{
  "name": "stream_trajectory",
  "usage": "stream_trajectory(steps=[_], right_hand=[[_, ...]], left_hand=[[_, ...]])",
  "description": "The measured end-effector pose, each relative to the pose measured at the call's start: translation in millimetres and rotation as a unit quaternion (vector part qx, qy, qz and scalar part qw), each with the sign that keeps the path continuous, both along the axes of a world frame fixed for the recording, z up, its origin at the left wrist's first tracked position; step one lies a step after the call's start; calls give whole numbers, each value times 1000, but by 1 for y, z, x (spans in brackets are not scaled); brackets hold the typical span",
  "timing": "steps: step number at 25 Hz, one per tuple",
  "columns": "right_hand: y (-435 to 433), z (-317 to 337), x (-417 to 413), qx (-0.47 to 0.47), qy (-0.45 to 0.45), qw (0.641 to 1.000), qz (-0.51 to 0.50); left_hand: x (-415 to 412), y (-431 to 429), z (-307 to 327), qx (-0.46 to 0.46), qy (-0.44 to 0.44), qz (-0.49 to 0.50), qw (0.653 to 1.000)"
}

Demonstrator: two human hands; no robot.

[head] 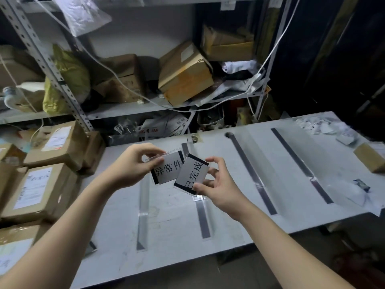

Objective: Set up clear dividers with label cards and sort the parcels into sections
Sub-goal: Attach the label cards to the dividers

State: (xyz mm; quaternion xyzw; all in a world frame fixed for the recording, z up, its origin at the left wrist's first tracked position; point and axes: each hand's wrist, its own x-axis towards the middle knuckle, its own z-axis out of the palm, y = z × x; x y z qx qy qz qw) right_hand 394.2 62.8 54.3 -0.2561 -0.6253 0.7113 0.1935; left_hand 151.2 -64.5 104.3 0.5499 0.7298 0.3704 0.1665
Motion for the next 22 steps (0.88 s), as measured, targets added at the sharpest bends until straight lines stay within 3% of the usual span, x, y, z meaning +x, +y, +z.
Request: stream_trajectory(steps=[7, 11, 18, 22], right_hand=[[91, 5, 62, -18, 12, 992, -125], [138, 5, 72, 38, -20, 986, -160], [206, -16, 43, 36, -64, 988, -135], [246, -45, 1, 33, -101, 989, -98]], left_hand=[[45, 71, 1, 12, 36, 37, 999], [44, 120, 2, 27, 63, 25, 997], [17, 185, -4, 55, 53, 30, 997], [-2, 191, -16, 33, 68, 81, 994]])
